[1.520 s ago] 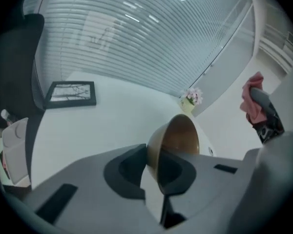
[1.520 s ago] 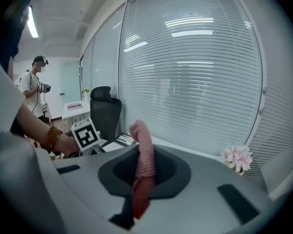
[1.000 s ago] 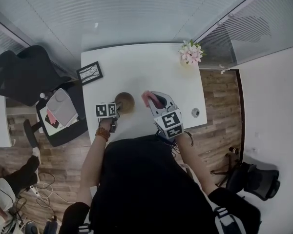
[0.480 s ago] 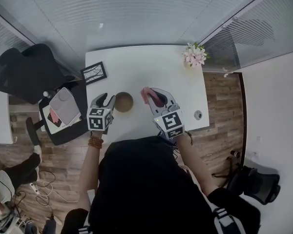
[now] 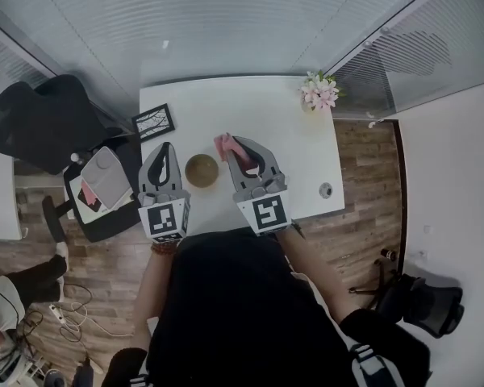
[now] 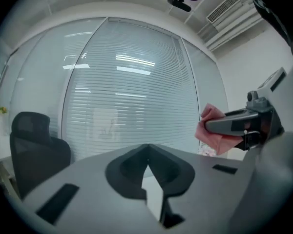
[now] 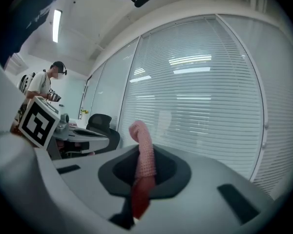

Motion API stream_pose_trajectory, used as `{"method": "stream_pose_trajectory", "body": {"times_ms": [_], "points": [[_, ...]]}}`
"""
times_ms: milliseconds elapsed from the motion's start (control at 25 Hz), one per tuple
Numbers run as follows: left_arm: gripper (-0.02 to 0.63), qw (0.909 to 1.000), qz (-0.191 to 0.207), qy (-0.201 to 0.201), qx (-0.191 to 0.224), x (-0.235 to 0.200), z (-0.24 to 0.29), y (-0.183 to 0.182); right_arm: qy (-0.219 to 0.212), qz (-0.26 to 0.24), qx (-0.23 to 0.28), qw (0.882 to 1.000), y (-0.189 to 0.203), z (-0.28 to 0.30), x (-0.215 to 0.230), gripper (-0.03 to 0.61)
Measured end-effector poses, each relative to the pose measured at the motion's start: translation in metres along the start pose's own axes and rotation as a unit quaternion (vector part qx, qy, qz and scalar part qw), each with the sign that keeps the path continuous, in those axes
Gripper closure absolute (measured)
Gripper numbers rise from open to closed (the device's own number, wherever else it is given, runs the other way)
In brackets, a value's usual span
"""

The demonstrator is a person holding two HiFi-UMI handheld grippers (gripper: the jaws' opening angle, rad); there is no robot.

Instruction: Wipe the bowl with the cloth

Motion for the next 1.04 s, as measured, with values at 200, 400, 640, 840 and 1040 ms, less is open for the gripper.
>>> {"method": "stream_pose_trajectory", "body": {"times_ms": [200, 400, 640, 840, 1040], "points": [[0.604, 0.9998, 0.015, -0.009, -0.009, 0.004, -0.001, 0.0, 0.002, -0.005, 0.007, 1.0, -0.002, 0.002, -0.009, 0.561], [0.604, 0.9995, 0.016, 0.007, -0.026, 0.01, -0.001, 0.006, -0.001, -0.002, 0.008, 1.0, 0.001, -0.001, -0.007, 0.561], [0.604, 0.9987, 0.009, 0.029, -0.041, 0.018, -0.003, 0.014, 0.0, 0.001, 0.006, 1.0, 0.003, -0.004, -0.007, 0.561], [0.604, 0.9984, 0.006, 0.036, -0.043, 0.021, -0.006, 0.016, -0.003, 0.008, 0.007, 1.0, 0.005, -0.006, -0.008, 0.561], [0.604, 0.9981, 0.004, 0.039, -0.048, 0.024, -0.012, 0.017, -0.007, 0.007, 0.012, 1.0, 0.004, -0.012, -0.011, 0.561]]}}
Point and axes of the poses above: the fingertips, and each gripper's own axes: z forward along the fingers, x to its right, y out of its underside, the point moved 7 cm from there along -z, backward along the fingers, and after that the axes turned 7 degrees about -x, right-handed, at the moved point
